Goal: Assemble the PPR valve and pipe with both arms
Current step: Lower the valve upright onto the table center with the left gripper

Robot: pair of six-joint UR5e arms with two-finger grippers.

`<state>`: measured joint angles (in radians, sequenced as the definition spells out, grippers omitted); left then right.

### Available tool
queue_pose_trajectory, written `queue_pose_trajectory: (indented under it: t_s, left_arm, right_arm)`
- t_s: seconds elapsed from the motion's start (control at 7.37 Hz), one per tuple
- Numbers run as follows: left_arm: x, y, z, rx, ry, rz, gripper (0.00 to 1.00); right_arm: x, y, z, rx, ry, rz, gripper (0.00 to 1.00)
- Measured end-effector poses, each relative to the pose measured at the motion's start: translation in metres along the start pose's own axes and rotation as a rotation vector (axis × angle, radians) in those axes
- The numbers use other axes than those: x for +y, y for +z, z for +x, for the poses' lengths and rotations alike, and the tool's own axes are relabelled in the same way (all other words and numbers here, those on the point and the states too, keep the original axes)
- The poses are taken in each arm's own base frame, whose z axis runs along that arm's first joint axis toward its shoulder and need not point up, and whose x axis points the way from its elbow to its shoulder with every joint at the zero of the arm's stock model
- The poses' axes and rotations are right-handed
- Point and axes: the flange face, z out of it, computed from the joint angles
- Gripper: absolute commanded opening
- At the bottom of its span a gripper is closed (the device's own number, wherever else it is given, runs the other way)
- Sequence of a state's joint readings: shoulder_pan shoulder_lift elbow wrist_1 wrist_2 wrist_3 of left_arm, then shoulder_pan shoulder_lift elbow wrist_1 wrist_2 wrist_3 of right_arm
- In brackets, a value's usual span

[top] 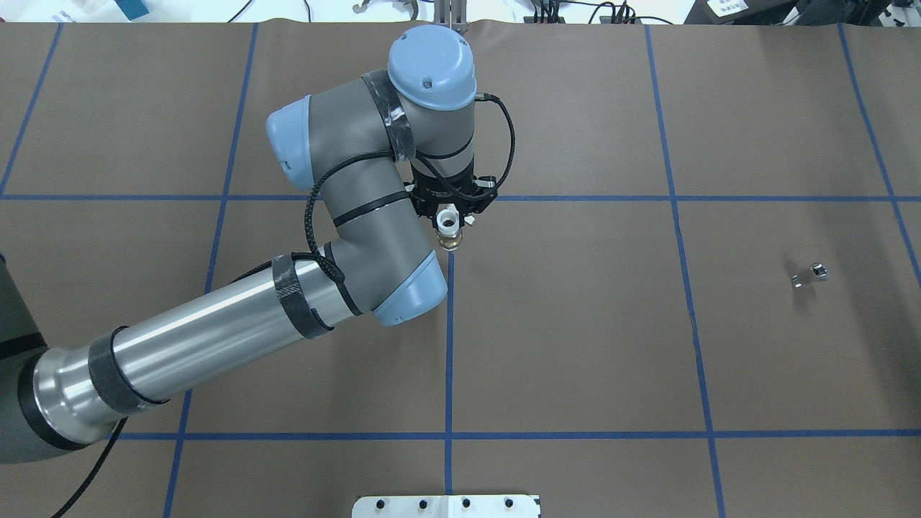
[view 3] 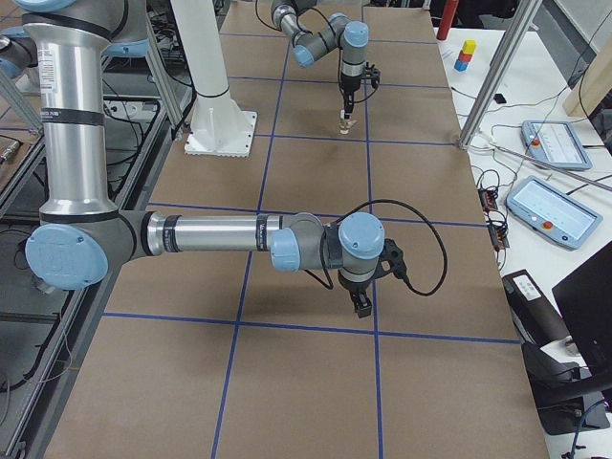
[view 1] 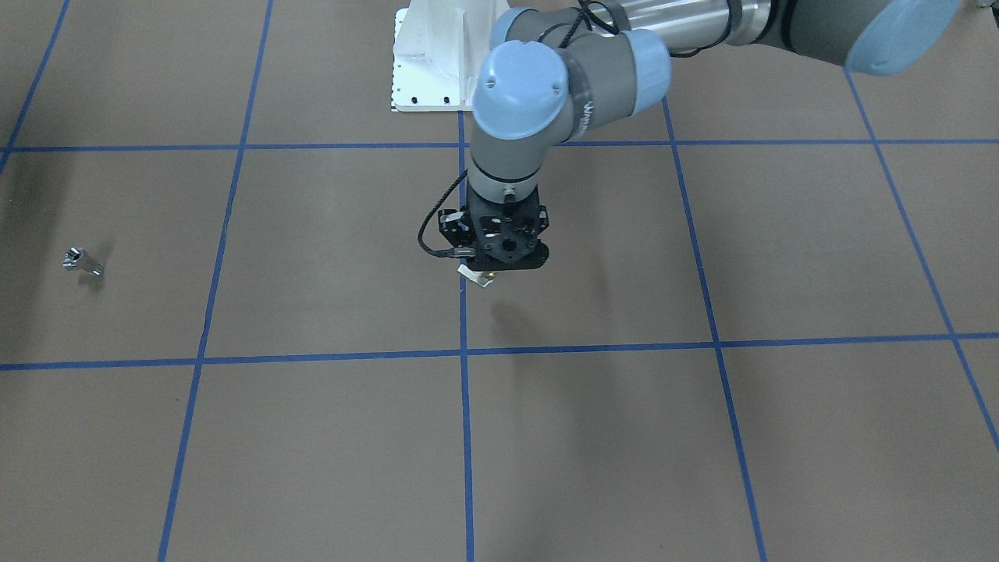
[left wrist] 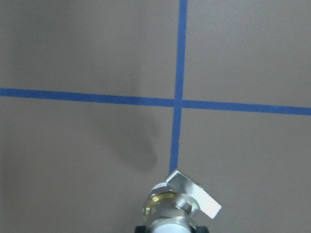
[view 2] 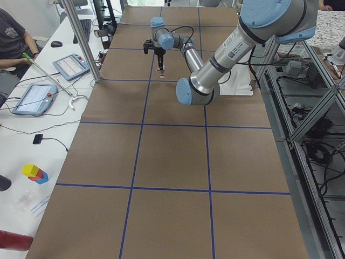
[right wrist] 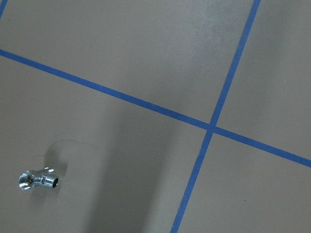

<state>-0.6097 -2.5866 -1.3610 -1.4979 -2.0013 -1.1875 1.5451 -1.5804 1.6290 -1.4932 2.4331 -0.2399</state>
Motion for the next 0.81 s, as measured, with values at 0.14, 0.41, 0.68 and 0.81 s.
queue_pose_trajectory:
  t_s: [0.14, 0.41, 0.68, 0.81]
  left_arm:
    - [0.001, 0.007, 0.002, -0.007, 0.003, 0.000, 0.00]
    - [-0.004, 0.019, 0.002, -0.004, 0.009, 0.008, 0.00]
    - [-0.006, 0.023, 0.003, 0.000, 0.012, 0.012, 0.00]
    - [-0.007, 0.023, 0.002, -0.001, 0.014, 0.016, 0.00]
  right_arm:
    - [0.000, 0.001, -0.001, -0.001, -0.002, -0.002, 1.00]
    - [-0.001, 0.003, -0.003, -0.002, -0.006, -0.006, 1.00]
    - [-0.002, 0.006, -0.004, -0.004, -0.009, -0.010, 1.00]
    - [-0.002, 0.006, -0.005, -0.004, -0.010, -0.011, 1.00]
